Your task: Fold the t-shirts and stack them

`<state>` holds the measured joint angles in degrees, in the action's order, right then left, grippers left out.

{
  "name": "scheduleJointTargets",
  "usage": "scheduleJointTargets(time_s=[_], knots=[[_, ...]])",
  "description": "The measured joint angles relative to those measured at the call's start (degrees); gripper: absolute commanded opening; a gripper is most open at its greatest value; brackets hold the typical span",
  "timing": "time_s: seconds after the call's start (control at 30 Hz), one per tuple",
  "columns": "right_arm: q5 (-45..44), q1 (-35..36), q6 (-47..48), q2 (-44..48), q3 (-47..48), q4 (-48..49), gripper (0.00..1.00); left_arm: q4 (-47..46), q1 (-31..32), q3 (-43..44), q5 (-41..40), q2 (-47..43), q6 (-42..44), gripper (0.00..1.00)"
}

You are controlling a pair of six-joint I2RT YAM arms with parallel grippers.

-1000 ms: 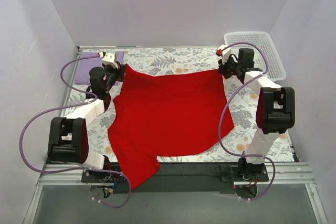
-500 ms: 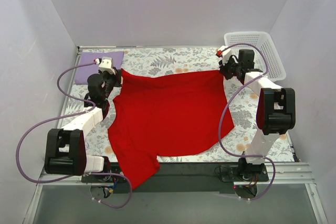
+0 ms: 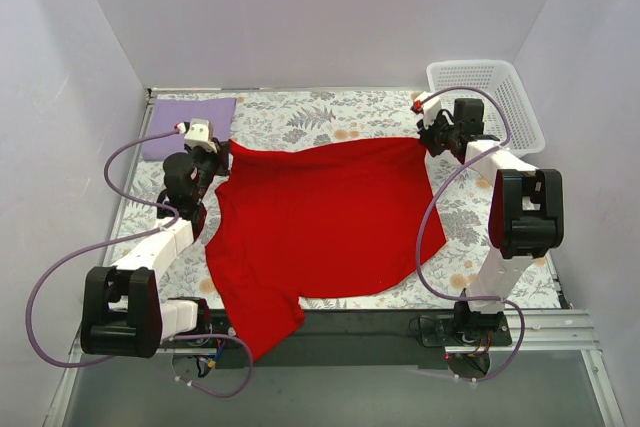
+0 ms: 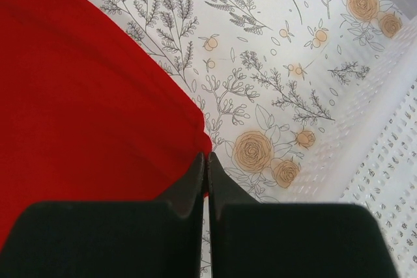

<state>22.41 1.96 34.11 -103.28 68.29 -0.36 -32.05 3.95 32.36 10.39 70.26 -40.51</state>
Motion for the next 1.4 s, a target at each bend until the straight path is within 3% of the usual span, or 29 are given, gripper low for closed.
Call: scheduleJointTargets(time_s=[1.4], knots=[[-2.60,0.00,2.47,3.98,-6.12,0.02,0.01,8.87,0.02,-5.11,-1.01,-11.04,-1.73,0.00]])
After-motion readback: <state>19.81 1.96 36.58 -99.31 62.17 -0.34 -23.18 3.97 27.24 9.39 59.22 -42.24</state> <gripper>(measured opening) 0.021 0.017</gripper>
